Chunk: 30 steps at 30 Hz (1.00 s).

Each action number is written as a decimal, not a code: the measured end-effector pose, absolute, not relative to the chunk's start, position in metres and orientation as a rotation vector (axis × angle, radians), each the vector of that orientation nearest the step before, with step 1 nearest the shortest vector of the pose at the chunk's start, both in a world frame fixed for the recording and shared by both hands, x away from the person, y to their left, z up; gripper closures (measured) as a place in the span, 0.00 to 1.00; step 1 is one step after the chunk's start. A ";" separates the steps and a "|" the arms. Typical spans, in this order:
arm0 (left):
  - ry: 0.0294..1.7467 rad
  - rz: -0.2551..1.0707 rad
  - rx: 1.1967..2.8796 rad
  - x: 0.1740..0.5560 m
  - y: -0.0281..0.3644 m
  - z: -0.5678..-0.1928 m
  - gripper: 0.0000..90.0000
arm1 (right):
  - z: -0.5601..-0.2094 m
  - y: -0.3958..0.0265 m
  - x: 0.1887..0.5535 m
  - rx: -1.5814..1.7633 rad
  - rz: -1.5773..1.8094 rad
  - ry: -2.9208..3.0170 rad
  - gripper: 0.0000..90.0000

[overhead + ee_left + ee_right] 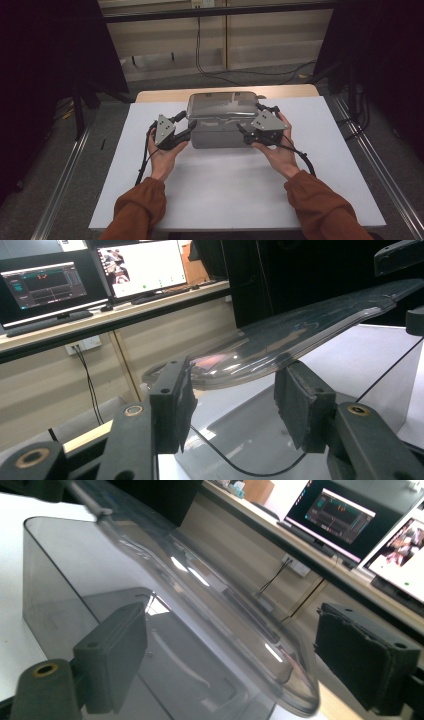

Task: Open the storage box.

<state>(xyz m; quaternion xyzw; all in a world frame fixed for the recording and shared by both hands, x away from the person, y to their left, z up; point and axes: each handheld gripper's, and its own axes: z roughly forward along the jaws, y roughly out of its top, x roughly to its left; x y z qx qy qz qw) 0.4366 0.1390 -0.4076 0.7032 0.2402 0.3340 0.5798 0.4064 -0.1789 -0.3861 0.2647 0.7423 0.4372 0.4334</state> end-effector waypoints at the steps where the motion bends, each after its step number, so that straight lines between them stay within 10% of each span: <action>1: 0.561 0.780 1.645 0.437 0.139 -0.407 0.55 | -0.386 -0.181 0.407 0.682 1.095 1.852 0.13; 14: 0.575 0.755 1.641 0.439 0.141 -0.405 0.57 | -0.389 -0.195 0.418 0.784 1.209 1.900 0.02; 30: 0.596 0.747 1.629 0.444 0.141 -0.397 0.56 | -0.386 -0.204 0.434 0.783 1.290 1.858 0.35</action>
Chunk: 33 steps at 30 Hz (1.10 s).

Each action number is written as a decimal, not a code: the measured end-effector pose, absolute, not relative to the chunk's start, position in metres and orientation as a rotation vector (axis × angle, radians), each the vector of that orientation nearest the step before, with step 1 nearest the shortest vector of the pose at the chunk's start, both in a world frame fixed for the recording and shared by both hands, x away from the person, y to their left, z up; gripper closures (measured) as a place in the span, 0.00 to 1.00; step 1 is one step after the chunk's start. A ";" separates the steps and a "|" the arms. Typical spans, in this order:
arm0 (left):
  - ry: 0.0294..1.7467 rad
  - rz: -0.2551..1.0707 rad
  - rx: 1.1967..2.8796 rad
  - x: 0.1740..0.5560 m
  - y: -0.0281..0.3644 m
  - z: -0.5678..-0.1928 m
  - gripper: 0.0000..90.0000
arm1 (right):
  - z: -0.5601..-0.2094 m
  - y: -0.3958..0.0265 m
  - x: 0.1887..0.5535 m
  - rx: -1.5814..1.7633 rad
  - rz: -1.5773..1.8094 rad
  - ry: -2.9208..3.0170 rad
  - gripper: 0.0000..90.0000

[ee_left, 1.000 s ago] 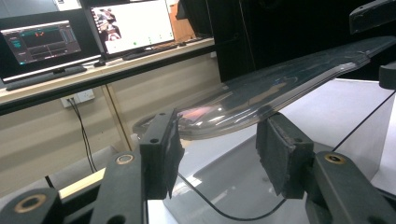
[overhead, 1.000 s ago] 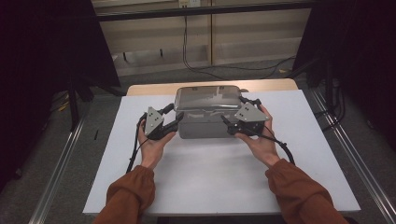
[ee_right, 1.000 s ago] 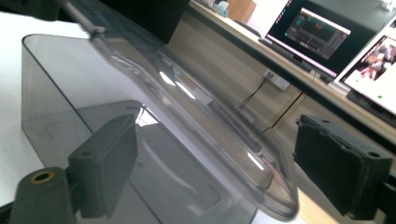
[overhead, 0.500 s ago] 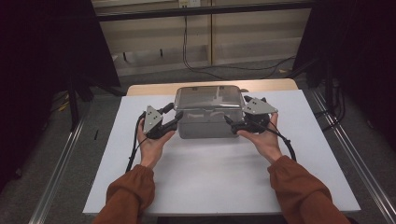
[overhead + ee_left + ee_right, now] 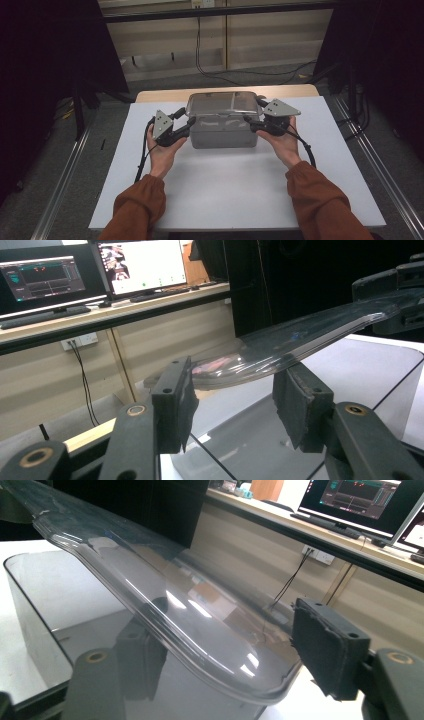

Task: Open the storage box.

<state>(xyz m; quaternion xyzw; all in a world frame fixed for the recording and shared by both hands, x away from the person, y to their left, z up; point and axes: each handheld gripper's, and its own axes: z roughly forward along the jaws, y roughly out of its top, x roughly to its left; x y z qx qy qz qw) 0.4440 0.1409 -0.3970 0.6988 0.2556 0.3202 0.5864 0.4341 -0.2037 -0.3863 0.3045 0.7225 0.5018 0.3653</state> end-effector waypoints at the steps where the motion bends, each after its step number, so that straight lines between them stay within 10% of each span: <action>1: 0.603 0.749 1.623 0.445 0.140 -0.397 0.50 | -0.386 -0.205 0.435 0.781 1.299 1.848 0.37; 33: 0.592 0.781 1.624 0.464 0.137 -0.388 0.56 | -0.381 -0.210 0.447 0.791 1.387 1.798 0.51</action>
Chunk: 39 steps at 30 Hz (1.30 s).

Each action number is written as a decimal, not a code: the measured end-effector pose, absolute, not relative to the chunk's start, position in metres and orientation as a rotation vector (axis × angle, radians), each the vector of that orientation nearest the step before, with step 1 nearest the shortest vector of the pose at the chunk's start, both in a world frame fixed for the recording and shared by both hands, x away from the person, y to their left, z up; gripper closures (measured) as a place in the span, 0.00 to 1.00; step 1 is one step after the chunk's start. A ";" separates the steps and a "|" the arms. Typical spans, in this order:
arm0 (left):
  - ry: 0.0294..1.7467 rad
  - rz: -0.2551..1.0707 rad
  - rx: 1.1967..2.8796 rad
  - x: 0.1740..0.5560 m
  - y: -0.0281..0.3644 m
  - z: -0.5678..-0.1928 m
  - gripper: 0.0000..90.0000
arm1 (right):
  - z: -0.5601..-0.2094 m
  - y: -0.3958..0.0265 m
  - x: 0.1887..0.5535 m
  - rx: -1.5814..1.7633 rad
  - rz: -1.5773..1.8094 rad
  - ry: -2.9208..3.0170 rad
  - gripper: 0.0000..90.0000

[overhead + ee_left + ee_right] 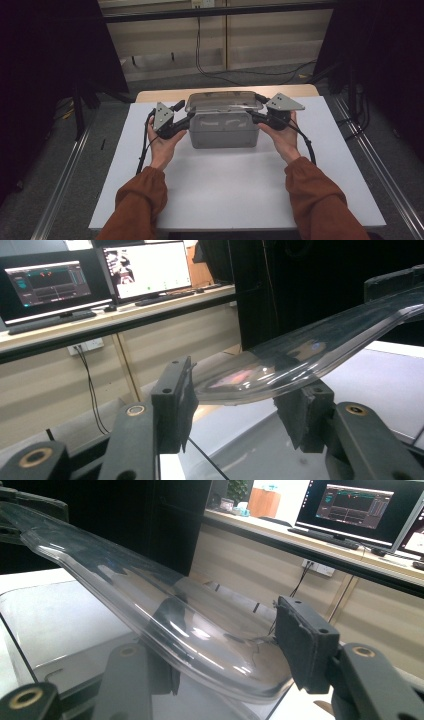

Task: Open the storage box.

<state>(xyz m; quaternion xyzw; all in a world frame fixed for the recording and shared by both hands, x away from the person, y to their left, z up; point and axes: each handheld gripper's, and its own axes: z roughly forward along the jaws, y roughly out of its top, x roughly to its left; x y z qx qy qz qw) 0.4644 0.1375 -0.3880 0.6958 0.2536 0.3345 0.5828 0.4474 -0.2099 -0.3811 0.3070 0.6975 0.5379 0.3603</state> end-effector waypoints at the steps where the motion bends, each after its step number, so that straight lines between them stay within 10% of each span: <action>1: 0.591 0.781 1.624 0.465 0.137 -0.388 0.56 | -0.381 -0.210 0.448 0.791 1.388 1.799 0.51; 39: 0.618 0.803 1.637 0.500 0.132 -0.381 0.61 | -0.380 -0.225 0.471 0.848 1.466 1.742 0.60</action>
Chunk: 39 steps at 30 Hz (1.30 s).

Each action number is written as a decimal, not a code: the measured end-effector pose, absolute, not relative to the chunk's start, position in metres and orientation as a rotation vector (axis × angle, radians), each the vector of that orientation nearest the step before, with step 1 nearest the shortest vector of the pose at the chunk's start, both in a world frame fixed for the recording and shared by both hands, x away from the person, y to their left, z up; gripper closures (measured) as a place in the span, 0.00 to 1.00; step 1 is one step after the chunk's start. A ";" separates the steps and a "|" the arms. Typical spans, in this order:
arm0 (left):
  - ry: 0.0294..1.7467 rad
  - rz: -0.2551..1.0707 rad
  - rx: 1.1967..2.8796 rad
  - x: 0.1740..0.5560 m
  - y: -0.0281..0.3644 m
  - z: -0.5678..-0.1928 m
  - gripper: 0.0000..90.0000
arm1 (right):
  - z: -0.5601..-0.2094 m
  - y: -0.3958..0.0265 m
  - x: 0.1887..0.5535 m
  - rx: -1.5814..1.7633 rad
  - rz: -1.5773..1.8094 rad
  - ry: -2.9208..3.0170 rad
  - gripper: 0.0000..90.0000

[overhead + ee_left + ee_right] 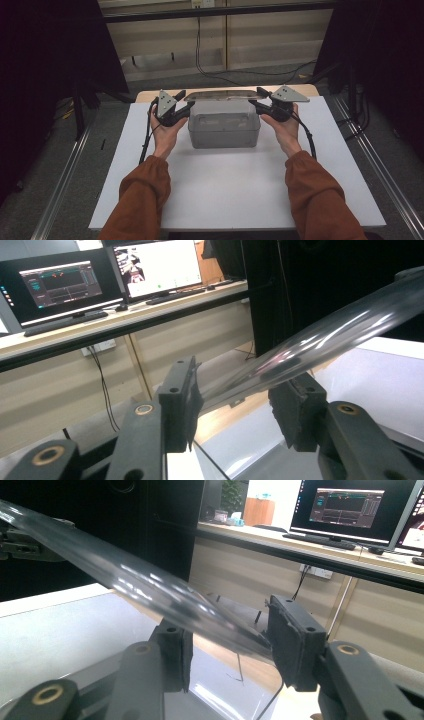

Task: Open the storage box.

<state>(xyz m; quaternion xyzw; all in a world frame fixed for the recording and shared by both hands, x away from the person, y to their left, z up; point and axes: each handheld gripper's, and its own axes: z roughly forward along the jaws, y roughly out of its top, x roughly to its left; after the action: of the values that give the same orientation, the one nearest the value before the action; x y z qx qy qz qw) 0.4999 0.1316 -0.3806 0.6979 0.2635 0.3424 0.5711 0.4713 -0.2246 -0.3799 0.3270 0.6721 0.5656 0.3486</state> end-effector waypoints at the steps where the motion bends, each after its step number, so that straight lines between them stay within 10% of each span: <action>1: 0.625 0.801 1.634 0.501 0.132 -0.380 0.60 | -0.379 -0.225 0.472 0.847 1.466 1.739 0.60; 39: 0.637 0.786 1.654 0.537 0.127 -0.379 0.63 | -0.375 -0.235 0.504 0.887 1.517 1.724 0.69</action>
<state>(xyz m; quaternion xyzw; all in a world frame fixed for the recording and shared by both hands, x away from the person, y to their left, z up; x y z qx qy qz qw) 0.5374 0.1271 -0.3790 0.7034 0.2710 0.3344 0.5656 0.5042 -0.2354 -0.3755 0.3396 0.6603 0.5809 0.3335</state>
